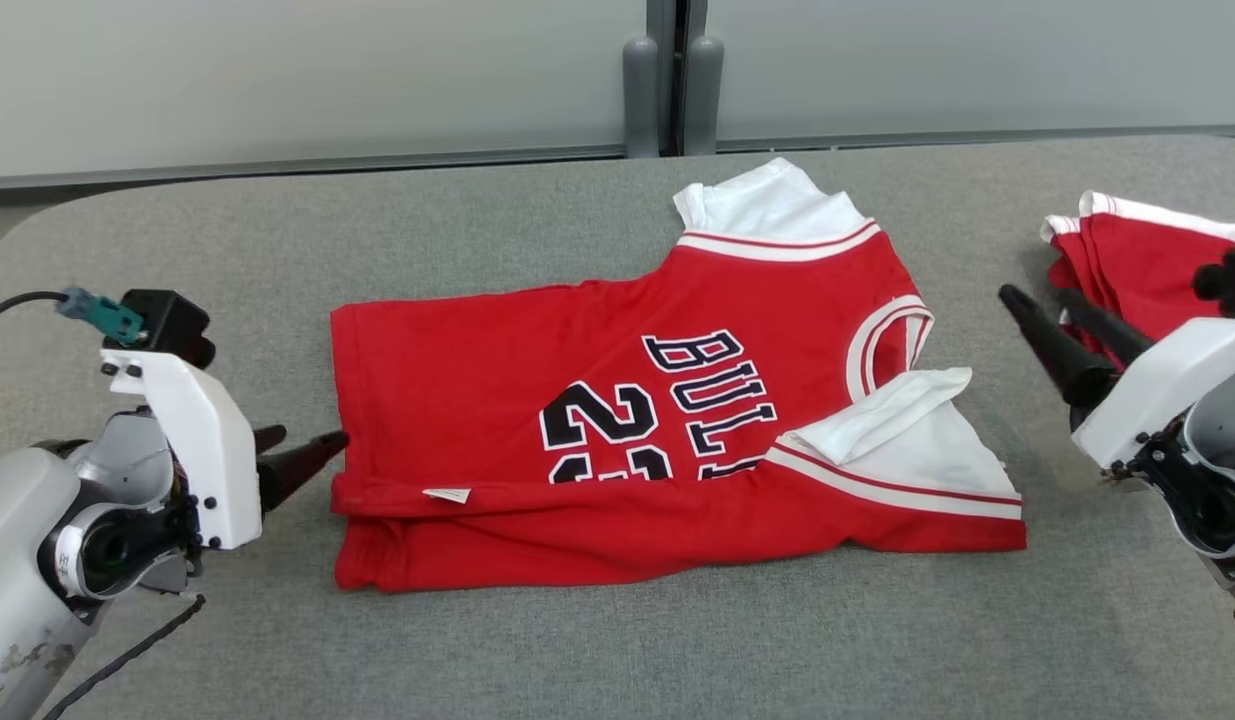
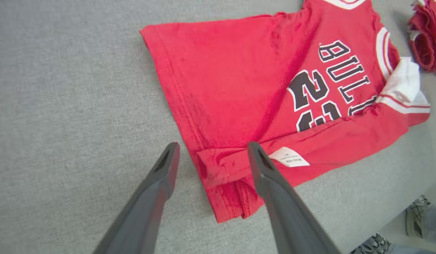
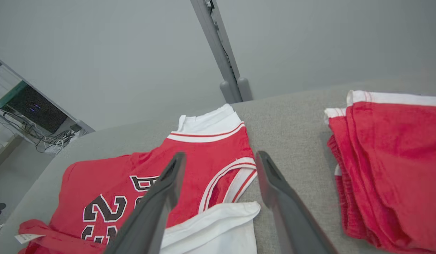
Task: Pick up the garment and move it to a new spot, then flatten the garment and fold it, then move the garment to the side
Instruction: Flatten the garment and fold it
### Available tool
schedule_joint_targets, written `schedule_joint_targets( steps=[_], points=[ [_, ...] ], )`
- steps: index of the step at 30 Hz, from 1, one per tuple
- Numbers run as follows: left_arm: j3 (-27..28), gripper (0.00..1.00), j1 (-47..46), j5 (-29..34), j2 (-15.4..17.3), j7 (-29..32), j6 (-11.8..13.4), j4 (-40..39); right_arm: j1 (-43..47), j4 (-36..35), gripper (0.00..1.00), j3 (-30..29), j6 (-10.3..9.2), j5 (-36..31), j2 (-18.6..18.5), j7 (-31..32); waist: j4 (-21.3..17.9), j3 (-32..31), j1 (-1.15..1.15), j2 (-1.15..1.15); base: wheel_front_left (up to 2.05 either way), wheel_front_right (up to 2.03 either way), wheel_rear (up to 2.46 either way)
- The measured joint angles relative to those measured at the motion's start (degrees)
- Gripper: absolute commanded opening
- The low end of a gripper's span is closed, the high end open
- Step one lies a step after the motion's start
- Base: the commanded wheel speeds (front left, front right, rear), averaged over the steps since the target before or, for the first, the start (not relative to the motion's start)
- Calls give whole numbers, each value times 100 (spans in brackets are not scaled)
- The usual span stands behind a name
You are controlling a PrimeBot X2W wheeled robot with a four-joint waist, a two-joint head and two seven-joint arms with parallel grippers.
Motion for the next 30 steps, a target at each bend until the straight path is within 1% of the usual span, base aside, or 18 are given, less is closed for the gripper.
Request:
schedule_joint_targets(
  steps=[3,6,8,11,13,16,18,20,23,26,30],
  points=[
    [236,100,171,231,87,-849,24,-122,216,-94,100,-230,0,-235,-23,-858,35,-187,0,0,0,0,0],
    [421,100,450,601,133,-1852,226,-323,606,-155,100,-434,0,-460,-25,-1548,80,-358,0,0,0,0,0],
    [467,100,740,893,166,-2474,426,-524,890,-194,100,-646,0,-642,7,-1742,115,-458,0,0,0,0,0],
    [549,100,1268,1169,105,-3386,743,-867,1375,-242,100,-1122,0,-935,124,-1830,171,-586,0,0,0,0,0],
    [581,100,1636,1319,63,-3874,1015,-1016,1738,-287,100,-1577,0,-1189,268,-1847,202,-656,0,0,0,0,0],
    [599,100,2225,1373,-114,-4441,1356,-1238,2274,-520,100,-2268,0,-1759,598,-1856,228,-746,0,0,0,0,0],
    [609,100,2517,1425,-230,-4692,1559,-1313,2696,-611,100,-2494,0,-2004,832,-1855,250,-770,0,0,0,0,0],
    [658,100,2772,1440,-364,-4824,1724,-1350,3038,-621,100,-2583,0,-2194,999,-1853,266,-777,0,0,0,0,0],
    [614,100,3054,1558,-544,-4911,1916,-1311,3220,-619,100,-2648,0,-2349,1155,-1630,272,-740,0,0,0,0,0],
    [389,100,3073,1790,-610,-4857,1991,-1189,3243,-531,100,-2659,0,-2451,1284,-1280,282,-665,0,0,0,0,0],
    [22,100,2838,1994,-644,-4425,1957,-888,3140,-267,100,-2661,0,-2488,1427,-700,303,-556,0,0,0,0,0]
  ],
)
